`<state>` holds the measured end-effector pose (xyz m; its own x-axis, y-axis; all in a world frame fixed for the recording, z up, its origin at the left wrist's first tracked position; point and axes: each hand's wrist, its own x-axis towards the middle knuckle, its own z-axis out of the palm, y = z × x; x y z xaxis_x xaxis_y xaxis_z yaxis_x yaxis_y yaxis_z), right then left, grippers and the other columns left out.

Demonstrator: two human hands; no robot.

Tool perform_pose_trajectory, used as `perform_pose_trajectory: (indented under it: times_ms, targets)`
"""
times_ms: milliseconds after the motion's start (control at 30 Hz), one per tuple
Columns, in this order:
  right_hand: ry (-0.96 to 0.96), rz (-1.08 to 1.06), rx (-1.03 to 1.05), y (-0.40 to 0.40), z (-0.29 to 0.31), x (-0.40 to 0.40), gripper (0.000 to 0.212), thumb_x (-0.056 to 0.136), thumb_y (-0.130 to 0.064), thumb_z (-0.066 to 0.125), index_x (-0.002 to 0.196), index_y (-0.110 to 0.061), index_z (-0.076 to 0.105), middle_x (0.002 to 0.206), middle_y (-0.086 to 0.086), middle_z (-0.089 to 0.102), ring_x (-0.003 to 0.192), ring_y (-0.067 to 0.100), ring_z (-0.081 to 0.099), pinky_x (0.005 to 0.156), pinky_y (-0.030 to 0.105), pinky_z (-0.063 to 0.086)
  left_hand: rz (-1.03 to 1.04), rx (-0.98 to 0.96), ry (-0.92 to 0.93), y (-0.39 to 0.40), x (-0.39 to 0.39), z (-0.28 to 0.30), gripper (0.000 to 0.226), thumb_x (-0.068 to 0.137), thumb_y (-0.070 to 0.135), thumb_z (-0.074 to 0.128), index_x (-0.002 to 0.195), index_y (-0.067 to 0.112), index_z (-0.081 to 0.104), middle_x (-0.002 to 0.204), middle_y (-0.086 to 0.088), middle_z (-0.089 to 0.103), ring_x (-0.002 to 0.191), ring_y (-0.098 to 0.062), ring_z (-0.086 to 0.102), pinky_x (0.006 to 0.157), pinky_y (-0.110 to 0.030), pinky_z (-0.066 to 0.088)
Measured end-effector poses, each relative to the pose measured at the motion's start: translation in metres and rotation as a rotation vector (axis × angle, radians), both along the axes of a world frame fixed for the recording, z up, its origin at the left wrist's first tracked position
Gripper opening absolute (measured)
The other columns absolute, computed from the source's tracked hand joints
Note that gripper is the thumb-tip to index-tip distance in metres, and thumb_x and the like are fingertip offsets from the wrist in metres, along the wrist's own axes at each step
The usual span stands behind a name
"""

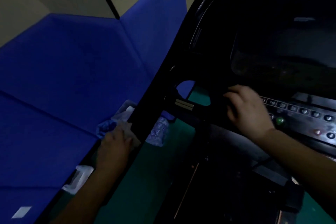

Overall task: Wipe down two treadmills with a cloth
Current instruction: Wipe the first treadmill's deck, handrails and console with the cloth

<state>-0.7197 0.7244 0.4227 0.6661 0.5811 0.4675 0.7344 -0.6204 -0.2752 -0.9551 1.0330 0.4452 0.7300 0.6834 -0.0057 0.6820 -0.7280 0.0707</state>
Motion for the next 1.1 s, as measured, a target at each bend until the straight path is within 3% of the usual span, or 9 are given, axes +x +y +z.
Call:
perform_pose_trajectory:
  times_ms: [133, 233, 333, 400, 533, 667, 800, 967, 1100]
  targets:
    - [0.084, 0.174, -0.224, 0.043, -0.018, -0.014, 0.057, 0.074, -0.021, 0.073, 0.127, -0.007, 0.056, 0.131, 0.016, 0.054, 0.124, 0.035, 0.050, 0.108, 0.045, 0.035, -0.173, -0.015, -0.062, -0.001, 0.053, 0.008, 0.063, 0.096, 0.030, 0.053, 0.149, 0.007, 0.026, 0.125, -0.028, 0.049, 0.103, -0.043, 0.054, 0.083, -0.049, 0.047]
    - [0.090, 0.145, -0.367, 0.062, -0.024, -0.012, 0.066, 0.075, -0.029, 0.074, 0.133, -0.010, 0.052, 0.128, 0.014, 0.058, 0.120, 0.033, 0.054, 0.111, 0.045, 0.029, -0.400, 0.060, -0.061, 0.007, 0.062, 0.006, 0.072, 0.076, 0.010, 0.079, 0.136, -0.002, 0.041, 0.110, -0.035, 0.056, 0.078, -0.046, 0.060, 0.060, -0.050, 0.055]
    - [0.004, 0.100, -0.427, 0.066, -0.033, -0.014, 0.062, 0.076, -0.026, 0.071, 0.133, -0.010, 0.052, 0.119, 0.014, 0.064, 0.113, 0.032, 0.058, 0.110, 0.046, 0.030, -0.255, -0.051, -0.075, 0.013, 0.036, 0.000, 0.070, 0.093, 0.039, 0.051, 0.151, 0.026, 0.014, 0.124, -0.026, 0.047, 0.101, -0.042, 0.054, 0.080, -0.049, 0.051]
    - [-0.029, 0.073, -0.405, 0.067, -0.037, -0.017, 0.058, 0.078, -0.022, 0.066, 0.133, -0.009, 0.052, 0.117, 0.015, 0.064, 0.111, 0.034, 0.058, 0.109, 0.047, 0.029, -0.229, -0.020, -0.047, 0.013, 0.000, -0.009, 0.069, 0.095, 0.039, 0.042, 0.153, 0.029, 0.005, 0.127, -0.020, 0.047, 0.101, -0.037, 0.051, 0.082, -0.045, 0.048]
    - [-0.040, 0.035, -0.374, 0.071, -0.040, -0.022, 0.056, 0.080, -0.017, 0.064, 0.134, -0.009, 0.050, 0.120, 0.016, 0.062, 0.112, 0.034, 0.057, 0.107, 0.045, 0.027, -0.189, 0.047, -0.051, 0.018, -0.072, -0.020, 0.076, 0.084, 0.026, 0.068, 0.148, 0.019, 0.027, 0.094, -0.017, 0.054, 0.073, -0.032, 0.054, 0.062, -0.039, 0.051]
    - [-0.022, 0.047, -0.391, 0.069, -0.041, -0.023, 0.067, 0.076, -0.020, 0.071, 0.137, -0.009, 0.047, 0.125, 0.015, 0.060, 0.117, 0.033, 0.055, 0.106, 0.043, 0.023, 0.013, -0.109, -0.035, 0.014, -0.118, -0.015, 0.059, 0.087, 0.049, 0.033, 0.139, 0.024, 0.042, 0.117, -0.018, 0.053, 0.100, -0.037, 0.053, 0.082, -0.044, 0.048]
    - [-0.014, 0.057, -0.381, 0.068, -0.040, -0.022, 0.069, 0.075, -0.019, 0.072, 0.138, -0.008, 0.047, 0.126, 0.016, 0.060, 0.116, 0.033, 0.055, 0.106, 0.042, 0.021, 0.005, -0.129, -0.151, 0.010, -0.121, -0.017, 0.057, 0.093, 0.041, 0.043, 0.145, 0.019, 0.035, 0.112, -0.020, 0.052, 0.096, -0.038, 0.053, 0.080, -0.049, 0.050]
    - [-0.033, 0.047, -0.365, 0.069, -0.045, -0.022, 0.065, 0.077, -0.017, 0.071, 0.137, -0.008, 0.047, 0.125, 0.016, 0.061, 0.115, 0.033, 0.056, 0.105, 0.042, 0.020, -0.143, 0.084, 0.039, 0.017, -0.067, -0.019, 0.068, 0.097, 0.048, 0.015, 0.147, 0.005, 0.032, 0.114, -0.023, 0.057, 0.082, -0.034, 0.053, 0.067, -0.040, 0.047]
    - [-0.054, 0.039, -0.380, 0.070, -0.047, -0.021, 0.069, 0.076, -0.025, 0.075, 0.137, -0.008, 0.047, 0.124, 0.014, 0.061, 0.115, 0.032, 0.056, 0.105, 0.042, 0.020, -0.187, 0.065, -0.024, 0.021, -0.026, -0.020, 0.064, 0.094, 0.045, 0.041, 0.149, 0.017, 0.023, 0.112, -0.024, 0.051, 0.089, -0.037, 0.055, 0.068, -0.044, 0.051]
